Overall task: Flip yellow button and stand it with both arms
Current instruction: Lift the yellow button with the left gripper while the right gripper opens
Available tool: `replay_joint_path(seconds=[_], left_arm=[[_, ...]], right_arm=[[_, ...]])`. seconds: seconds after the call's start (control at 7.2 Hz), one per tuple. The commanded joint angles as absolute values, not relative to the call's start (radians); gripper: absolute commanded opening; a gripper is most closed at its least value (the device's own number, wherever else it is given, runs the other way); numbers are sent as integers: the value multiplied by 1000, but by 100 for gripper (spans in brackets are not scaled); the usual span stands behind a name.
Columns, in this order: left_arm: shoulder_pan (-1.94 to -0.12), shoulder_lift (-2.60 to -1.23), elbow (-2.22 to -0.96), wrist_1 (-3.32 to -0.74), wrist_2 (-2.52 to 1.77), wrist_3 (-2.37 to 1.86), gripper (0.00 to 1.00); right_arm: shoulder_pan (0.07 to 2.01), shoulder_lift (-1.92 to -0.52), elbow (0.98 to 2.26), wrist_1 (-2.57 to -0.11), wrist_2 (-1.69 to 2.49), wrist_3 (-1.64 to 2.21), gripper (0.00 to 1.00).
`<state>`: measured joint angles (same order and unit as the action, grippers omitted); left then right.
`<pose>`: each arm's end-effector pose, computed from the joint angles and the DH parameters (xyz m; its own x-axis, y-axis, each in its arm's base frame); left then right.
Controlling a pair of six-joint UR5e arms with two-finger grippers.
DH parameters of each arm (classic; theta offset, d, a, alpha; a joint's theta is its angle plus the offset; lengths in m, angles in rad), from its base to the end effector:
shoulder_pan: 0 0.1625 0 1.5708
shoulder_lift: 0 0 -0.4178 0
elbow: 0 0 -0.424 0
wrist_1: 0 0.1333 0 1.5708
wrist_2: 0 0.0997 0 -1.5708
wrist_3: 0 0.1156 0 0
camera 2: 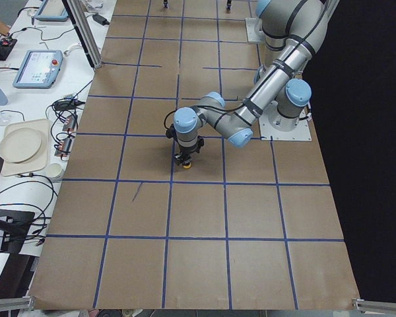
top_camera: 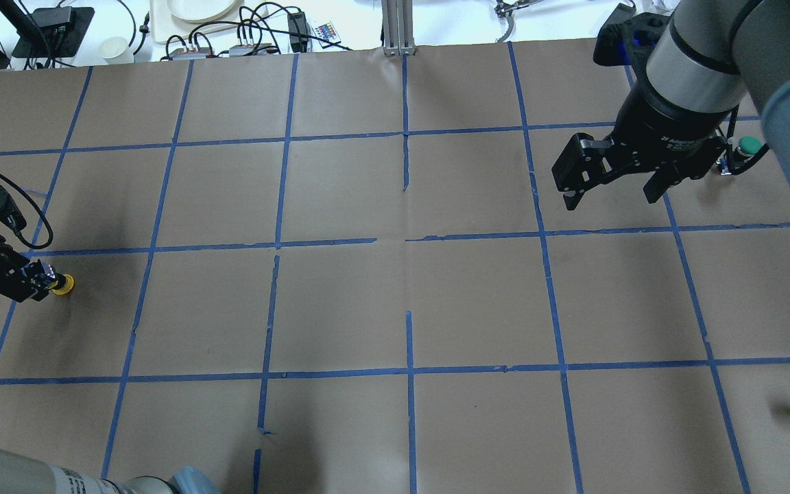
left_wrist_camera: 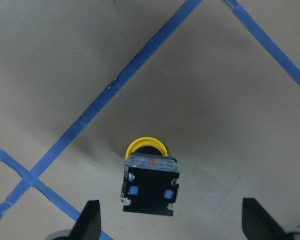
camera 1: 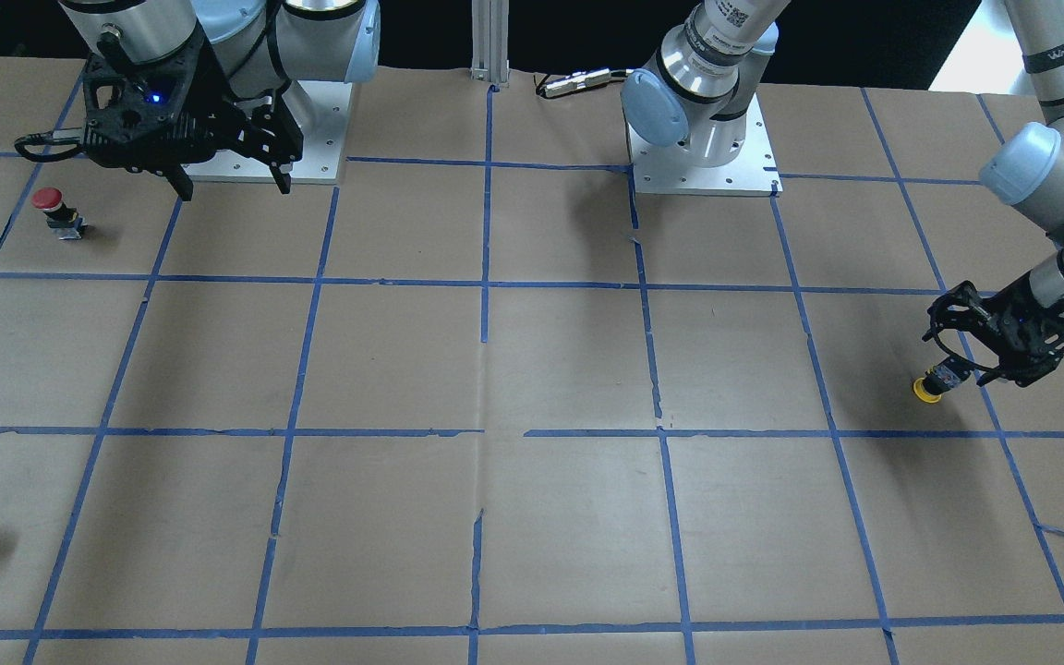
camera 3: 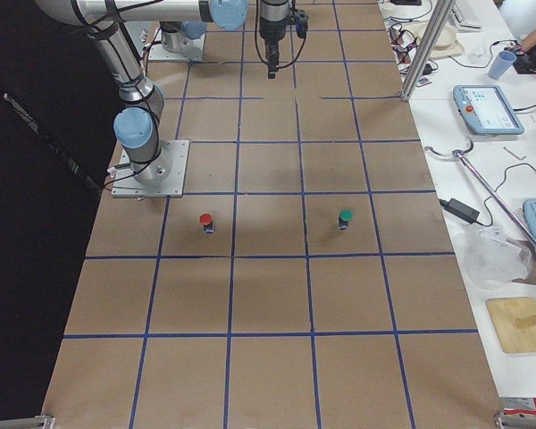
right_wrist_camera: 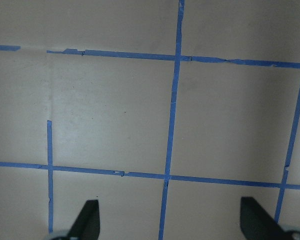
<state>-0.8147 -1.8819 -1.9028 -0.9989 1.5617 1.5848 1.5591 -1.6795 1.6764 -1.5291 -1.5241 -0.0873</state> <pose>0.2854 -0.4984 0.1836 -0.6741 0.7352 0.0710 0.7366 0.6763 -0.0101 0.1331 -0.4754 0.4599 -0.9960 -0.0737 -0.0498 -0.0754 0.9966 0.0344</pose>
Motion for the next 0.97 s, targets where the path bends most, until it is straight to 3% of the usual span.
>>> replay_joint_path(seconds=[0.0,0.69,0.83], left_arm=[[-816,-1885,-1901,-988,1560,1585,86],[-818,-1888,-1901,-985,1560,1583,79],[-819,-1888,-1901,-985,1559,1582,71]], right_arm=[[1555,-1671,1675,-1526,-1526,-39,100],[1557,-1651,1674,-1505,-1491,156,100],[1557,-1648,1675,-1511,-1488,155,100]])
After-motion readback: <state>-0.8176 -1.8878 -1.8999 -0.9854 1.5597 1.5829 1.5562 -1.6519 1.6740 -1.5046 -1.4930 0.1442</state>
